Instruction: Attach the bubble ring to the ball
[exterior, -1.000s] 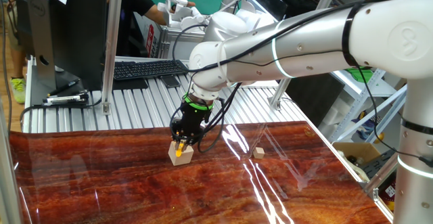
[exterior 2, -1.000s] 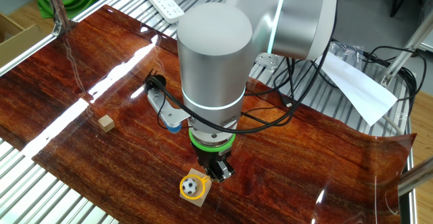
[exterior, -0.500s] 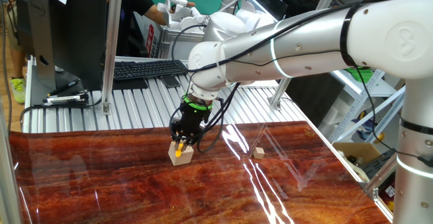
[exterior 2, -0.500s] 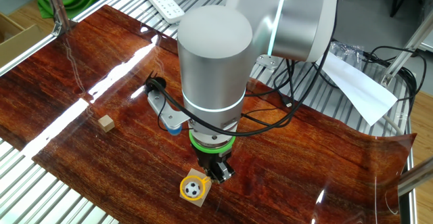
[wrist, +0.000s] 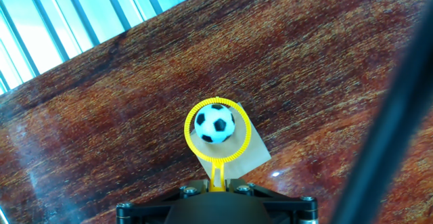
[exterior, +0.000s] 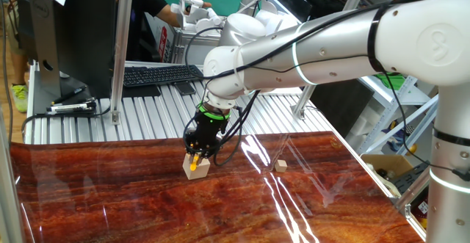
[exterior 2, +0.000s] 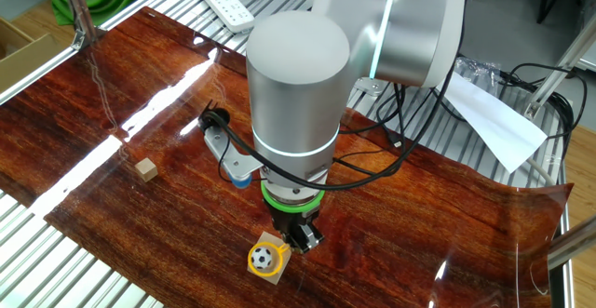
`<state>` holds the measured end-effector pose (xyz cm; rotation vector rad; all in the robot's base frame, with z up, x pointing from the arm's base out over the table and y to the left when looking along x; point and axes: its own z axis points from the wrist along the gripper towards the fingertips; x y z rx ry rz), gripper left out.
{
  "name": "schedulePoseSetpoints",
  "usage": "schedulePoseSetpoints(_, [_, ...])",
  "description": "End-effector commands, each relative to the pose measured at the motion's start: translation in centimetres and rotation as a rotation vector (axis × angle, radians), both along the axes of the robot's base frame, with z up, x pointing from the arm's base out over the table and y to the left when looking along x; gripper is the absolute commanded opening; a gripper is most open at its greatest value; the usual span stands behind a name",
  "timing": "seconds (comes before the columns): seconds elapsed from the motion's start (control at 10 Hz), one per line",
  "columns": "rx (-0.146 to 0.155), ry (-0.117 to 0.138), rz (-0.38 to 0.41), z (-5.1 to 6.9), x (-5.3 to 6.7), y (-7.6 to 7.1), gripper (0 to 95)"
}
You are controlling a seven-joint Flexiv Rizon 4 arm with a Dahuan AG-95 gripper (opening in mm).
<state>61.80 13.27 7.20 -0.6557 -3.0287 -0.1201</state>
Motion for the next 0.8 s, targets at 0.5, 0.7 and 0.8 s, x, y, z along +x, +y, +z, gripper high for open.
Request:
schedulePoseSetpoints(0.5, [-0.008,0.007,0.010,-0.14,-0.02,0.00,0.0])
schedulePoseSetpoints(0.7, [-0.009,0.009,0.012,-0.19,-0.06,-0.02,0.0])
schedulePoseSetpoints(0.8, [-0.011,0.010,0.011,-0.22,-0.10,-0.03,0.0])
